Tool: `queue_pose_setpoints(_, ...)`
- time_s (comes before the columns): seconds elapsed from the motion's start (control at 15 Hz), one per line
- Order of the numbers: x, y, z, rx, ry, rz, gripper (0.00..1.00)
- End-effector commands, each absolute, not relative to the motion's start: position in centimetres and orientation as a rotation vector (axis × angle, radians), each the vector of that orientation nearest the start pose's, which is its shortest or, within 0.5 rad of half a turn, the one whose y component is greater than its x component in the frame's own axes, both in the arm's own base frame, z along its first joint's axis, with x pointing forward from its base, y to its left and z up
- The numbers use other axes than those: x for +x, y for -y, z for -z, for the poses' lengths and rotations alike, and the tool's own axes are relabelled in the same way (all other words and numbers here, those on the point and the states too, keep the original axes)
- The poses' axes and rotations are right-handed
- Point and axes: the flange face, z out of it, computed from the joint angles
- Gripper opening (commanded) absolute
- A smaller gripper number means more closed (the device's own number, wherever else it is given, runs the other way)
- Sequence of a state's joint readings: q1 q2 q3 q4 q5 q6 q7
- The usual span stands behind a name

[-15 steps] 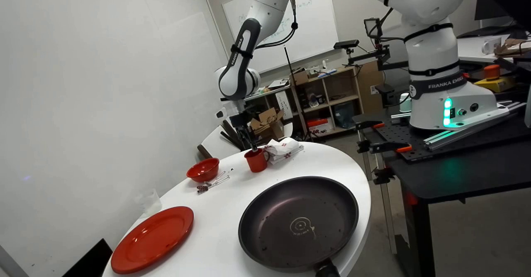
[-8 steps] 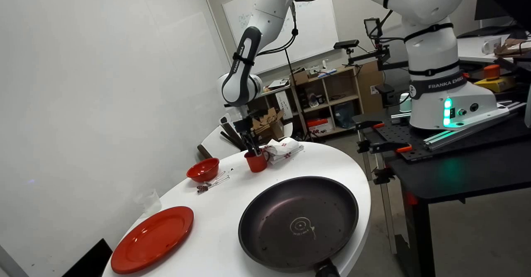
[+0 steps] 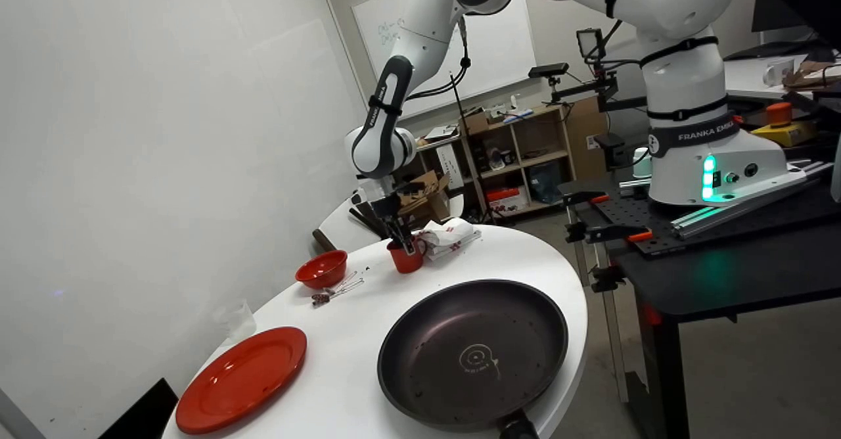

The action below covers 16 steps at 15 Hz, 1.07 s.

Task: Pick up the red cup and put it on the left side of the table

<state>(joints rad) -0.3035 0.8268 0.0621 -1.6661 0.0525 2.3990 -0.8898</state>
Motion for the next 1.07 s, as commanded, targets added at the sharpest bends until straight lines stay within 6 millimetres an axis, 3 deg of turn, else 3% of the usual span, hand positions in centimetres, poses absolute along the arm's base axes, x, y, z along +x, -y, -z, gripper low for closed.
queue_pose_setpoints(0.0, 65.4, 16.3, -11.1, -2.886, 0.836, -0.058, 1.00)
queue_pose_setpoints(0.07, 65.5, 16.3, -10.9, -2.885, 0.834, -0.060, 1.00)
queue_pose_setpoints(0.2, 65.6, 16.4, -10.8, -2.885, 0.833, -0.061, 0.74)
queue_pose_setpoints(0.53, 65.9, 16.4, -10.7, -2.889, 0.832, -0.059, 0.38)
queue_pose_setpoints(0.8, 65.8, 16.2, -12.0, -2.909, 0.847, -0.041, 0.06)
queue_pose_setpoints(0.87, 65.7, 16.1, -12.5, -2.919, 0.852, -0.040, 0.01)
queue_pose_setpoints(1.0, 65.8, 16.1, -13.4, -2.929, 0.862, -0.032, 0.00)
